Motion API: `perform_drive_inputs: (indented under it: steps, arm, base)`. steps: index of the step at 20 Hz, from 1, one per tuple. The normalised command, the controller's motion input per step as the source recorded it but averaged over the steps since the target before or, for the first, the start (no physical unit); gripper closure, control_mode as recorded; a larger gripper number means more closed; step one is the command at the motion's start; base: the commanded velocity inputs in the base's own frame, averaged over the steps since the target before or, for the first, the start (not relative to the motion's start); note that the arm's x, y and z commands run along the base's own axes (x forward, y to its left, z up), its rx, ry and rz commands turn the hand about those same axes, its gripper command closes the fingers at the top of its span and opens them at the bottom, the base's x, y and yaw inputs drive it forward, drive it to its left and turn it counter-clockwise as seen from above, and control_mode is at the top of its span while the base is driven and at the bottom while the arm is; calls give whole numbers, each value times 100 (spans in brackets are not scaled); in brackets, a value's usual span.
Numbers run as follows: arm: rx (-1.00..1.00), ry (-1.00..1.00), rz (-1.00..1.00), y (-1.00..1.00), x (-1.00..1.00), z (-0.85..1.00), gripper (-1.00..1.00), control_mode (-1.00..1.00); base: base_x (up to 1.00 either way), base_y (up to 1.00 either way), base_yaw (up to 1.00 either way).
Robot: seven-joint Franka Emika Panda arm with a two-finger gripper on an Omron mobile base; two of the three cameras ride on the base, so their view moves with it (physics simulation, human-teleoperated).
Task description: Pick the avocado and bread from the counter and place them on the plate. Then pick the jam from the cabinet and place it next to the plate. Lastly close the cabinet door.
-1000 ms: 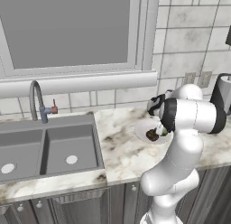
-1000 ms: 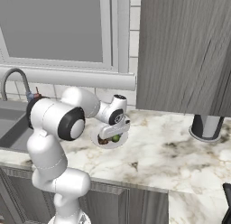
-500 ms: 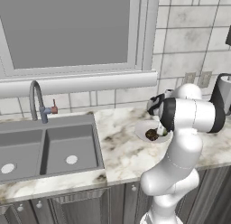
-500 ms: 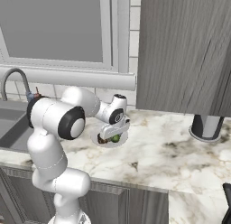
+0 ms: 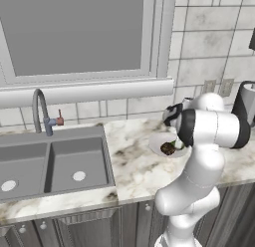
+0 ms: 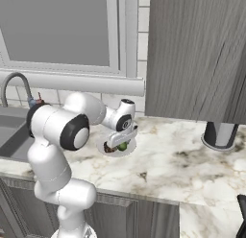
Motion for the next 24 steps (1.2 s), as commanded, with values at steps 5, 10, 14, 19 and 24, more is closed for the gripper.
perform_drive_inputs:
  steps: [5, 10, 14, 19, 24]
  arm:
    - [0, -7, 1, 0, -13, 19, -100, -100]
    - [0, -11, -1, 0, -29, 27, -100, -100]
    - [0, -14, -6, 11, -40, 39, -100, -100]
    - [0, -15, -10, 26, -36, 46, -100, -100]
    - [0, -10, -12, 32, -36, 40, -100, -100]
  base:
    - [0, 0, 0]
    - [0, 0, 0]
    - [0, 0, 0]
    - [0, 0, 0]
    - [0, 0, 0]
